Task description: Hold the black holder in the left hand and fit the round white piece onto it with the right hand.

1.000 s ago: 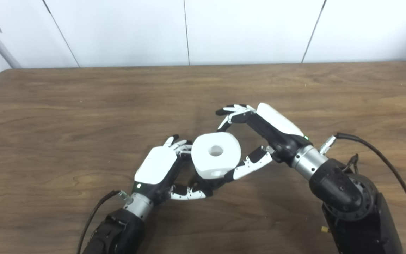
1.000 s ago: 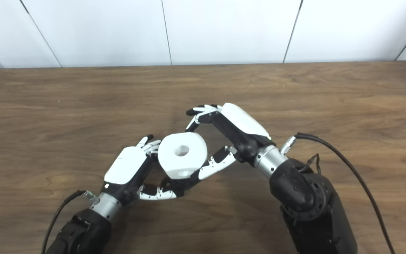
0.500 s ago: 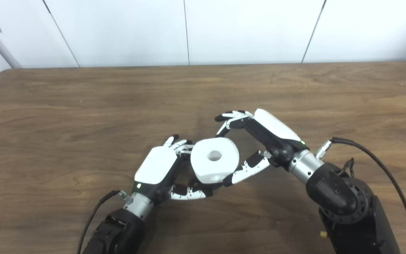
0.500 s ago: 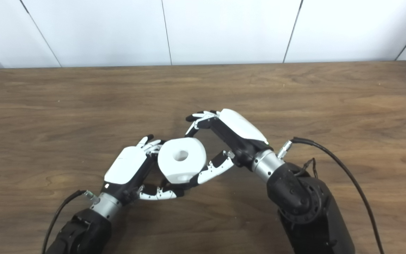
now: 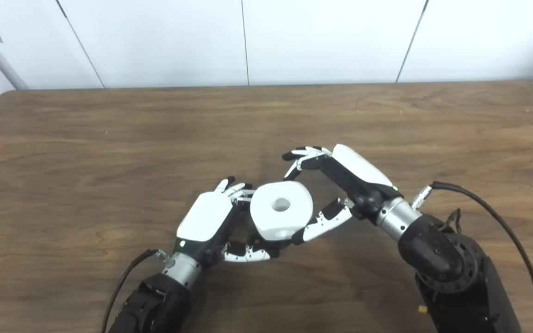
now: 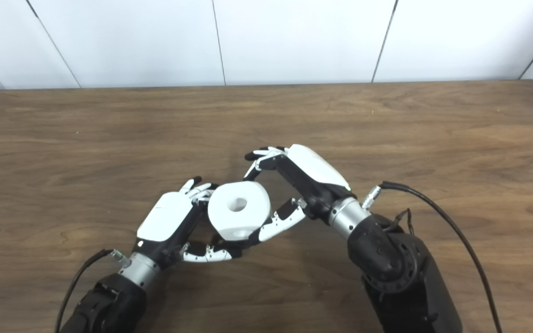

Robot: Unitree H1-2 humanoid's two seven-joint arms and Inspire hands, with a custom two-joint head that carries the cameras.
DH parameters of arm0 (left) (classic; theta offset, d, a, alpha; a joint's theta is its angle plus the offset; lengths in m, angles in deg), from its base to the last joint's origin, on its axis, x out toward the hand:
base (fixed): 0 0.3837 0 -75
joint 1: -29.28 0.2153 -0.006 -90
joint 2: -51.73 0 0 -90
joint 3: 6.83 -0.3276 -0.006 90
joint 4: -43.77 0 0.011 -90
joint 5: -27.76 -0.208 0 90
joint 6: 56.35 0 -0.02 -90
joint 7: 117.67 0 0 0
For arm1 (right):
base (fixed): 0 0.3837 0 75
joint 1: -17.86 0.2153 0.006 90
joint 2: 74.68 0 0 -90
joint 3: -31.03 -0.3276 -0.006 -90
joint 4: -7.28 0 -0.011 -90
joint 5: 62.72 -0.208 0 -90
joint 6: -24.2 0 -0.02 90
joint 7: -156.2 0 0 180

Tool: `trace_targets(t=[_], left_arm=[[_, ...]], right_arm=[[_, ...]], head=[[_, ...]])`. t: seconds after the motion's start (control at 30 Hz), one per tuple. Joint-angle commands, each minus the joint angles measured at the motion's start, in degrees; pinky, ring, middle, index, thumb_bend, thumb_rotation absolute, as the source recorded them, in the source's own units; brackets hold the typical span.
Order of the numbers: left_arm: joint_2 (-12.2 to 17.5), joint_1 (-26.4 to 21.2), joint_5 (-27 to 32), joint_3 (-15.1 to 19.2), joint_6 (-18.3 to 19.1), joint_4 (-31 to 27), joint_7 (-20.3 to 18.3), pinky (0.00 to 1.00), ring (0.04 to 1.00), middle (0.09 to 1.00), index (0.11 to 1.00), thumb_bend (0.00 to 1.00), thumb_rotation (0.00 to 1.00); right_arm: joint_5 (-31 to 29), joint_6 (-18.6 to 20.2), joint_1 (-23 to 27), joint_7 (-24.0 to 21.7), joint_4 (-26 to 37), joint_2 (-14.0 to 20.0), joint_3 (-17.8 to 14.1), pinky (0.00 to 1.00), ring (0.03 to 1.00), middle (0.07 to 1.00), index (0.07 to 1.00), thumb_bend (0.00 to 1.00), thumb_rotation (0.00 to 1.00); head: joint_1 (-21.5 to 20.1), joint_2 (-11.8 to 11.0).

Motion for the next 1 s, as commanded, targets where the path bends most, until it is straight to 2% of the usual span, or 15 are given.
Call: trace_targets(t=[0.0,0.97], left_arm=[[0.04,0.05,-0.84,-0.5,-0.06,-0.62,-0.86,1.0,0.888,0.79,0.486,0.52,0.06],[0.1,0.12,-0.8,-0.61,-0.11,-0.79,-1.1,1.0,0.896,0.795,0.486,0.52,0.06]], right_arm=[[-0.57,-1.5,0.98,1.77,0.76,-0.34,-0.26,1.0,0.943,0.866,0.484,0.52,0.14],[-0.59,-3.9,-0.06,5.36,-1.72,0.39,0.72,1.0,0.94,0.867,0.484,0.52,0.14]], head=[[0.07,-0.16],[0.64,-0.59]])
